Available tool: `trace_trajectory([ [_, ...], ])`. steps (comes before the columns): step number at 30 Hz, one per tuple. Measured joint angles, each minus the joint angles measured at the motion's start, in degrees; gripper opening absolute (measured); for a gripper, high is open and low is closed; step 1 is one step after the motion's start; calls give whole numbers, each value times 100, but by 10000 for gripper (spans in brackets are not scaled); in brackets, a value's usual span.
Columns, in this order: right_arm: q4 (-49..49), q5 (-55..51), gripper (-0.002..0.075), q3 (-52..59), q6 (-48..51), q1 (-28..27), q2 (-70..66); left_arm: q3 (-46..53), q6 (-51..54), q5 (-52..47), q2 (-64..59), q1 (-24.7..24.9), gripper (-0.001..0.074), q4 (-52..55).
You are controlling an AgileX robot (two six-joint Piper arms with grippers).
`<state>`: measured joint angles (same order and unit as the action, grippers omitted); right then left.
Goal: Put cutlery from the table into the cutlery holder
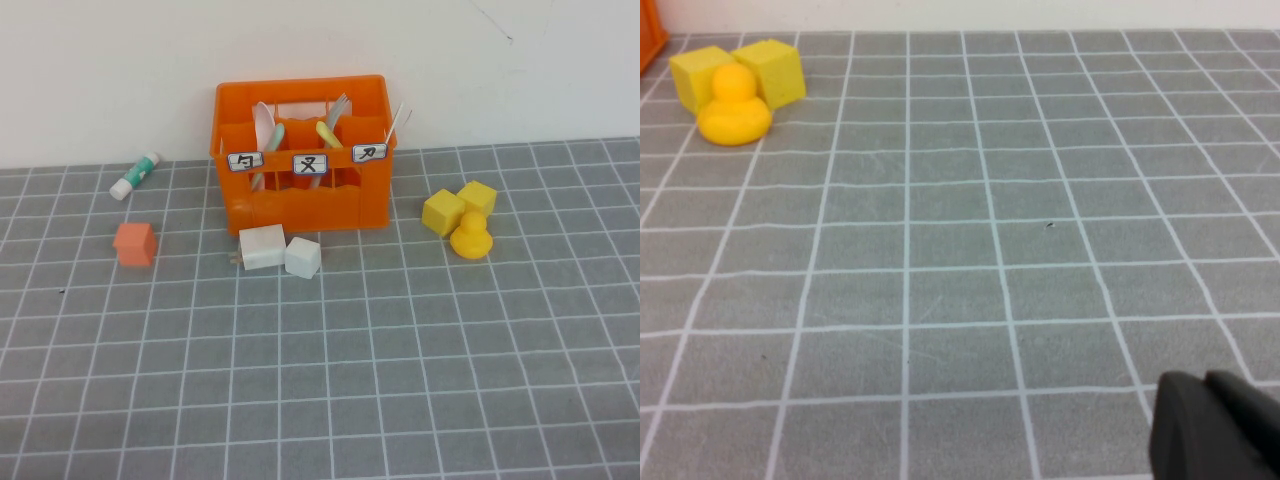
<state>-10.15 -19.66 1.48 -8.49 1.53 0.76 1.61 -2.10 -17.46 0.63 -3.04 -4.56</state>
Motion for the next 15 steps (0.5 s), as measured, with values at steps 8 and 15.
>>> trace_trajectory([
  [8,0,0,-3,0,0,0,0,0,0,-13,0,238,-1,0],
  [15,0,0,-3,0,0,0,0,0,0,-22,0,238,-1,0],
])
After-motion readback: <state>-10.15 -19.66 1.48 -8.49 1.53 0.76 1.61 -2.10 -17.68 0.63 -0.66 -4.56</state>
